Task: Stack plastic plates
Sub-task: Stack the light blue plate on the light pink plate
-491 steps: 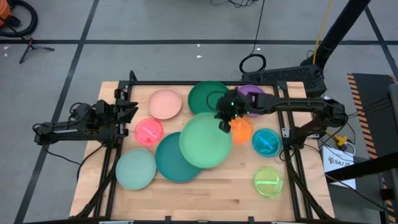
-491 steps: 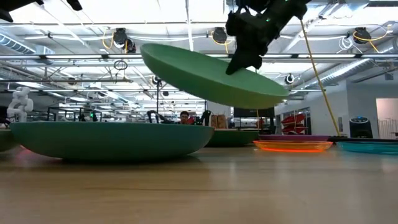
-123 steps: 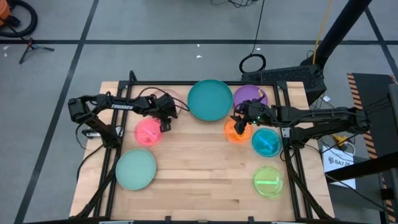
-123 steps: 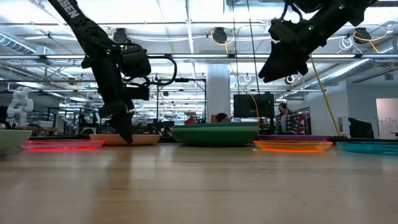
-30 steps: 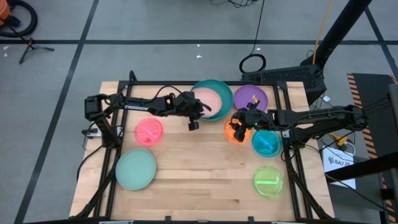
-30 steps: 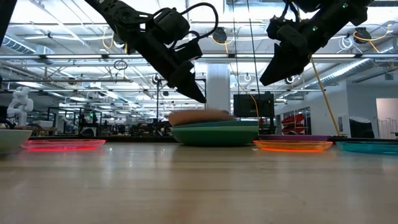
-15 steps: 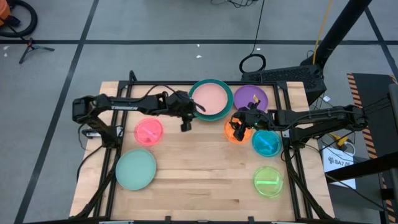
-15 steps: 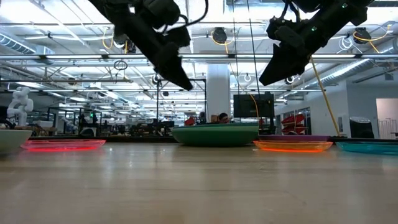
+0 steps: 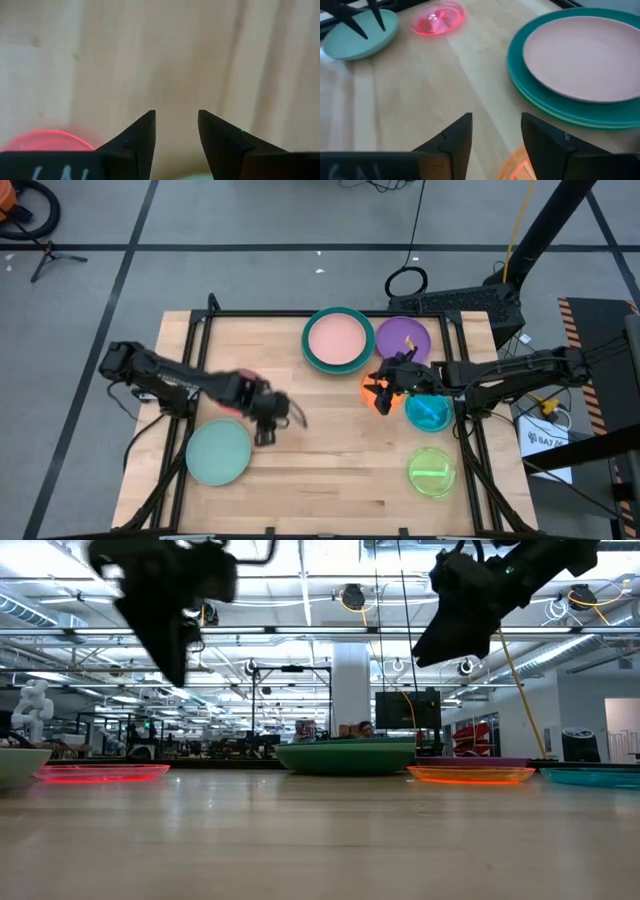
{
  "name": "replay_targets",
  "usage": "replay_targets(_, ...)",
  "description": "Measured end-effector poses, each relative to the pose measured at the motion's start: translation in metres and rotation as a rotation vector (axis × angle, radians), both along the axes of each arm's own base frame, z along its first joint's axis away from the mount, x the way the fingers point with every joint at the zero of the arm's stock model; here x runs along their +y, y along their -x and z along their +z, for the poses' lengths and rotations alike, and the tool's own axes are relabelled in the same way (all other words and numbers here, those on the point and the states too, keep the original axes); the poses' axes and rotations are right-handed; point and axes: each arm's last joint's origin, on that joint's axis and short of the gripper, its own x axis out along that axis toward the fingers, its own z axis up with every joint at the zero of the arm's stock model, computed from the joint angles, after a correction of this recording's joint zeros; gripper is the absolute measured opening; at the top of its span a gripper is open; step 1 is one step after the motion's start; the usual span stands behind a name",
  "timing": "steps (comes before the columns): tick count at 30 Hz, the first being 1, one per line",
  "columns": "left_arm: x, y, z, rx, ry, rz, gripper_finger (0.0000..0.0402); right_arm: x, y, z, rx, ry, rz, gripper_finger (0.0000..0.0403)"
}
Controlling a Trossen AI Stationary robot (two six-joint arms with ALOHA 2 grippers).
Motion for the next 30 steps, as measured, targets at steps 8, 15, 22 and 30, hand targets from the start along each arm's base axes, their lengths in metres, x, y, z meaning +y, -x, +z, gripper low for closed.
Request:
replay_targets(8, -0.083, 0.04, -0.002, 0.026, -0.011, 0.122, 0.0154, 0.008, -0.001, 0.002, -0.024, 0.005, 0.032, 0.0164)
replay_targets(15, -0.129, 0.076, -0.01, 0.016, -0.004, 0.314, 0.0154, 0.008, -0.003, 0.004, -0.049, 0.026, 0.048, 0.0164)
replay_targets(22, -0.15, 0.086, -0.034, 0.05, -0.065, 0.391, 0.0154, 0.008, -0.005, 0.007, -0.076, 0.041, 0.058, 0.0164)
replay_targets(30, -0.164, 0.084, -0.067, 0.091, -0.188, 0.312, 0.0154, 0.008, -0.006, 0.009, -0.085, 0.078, 0.082, 0.0164)
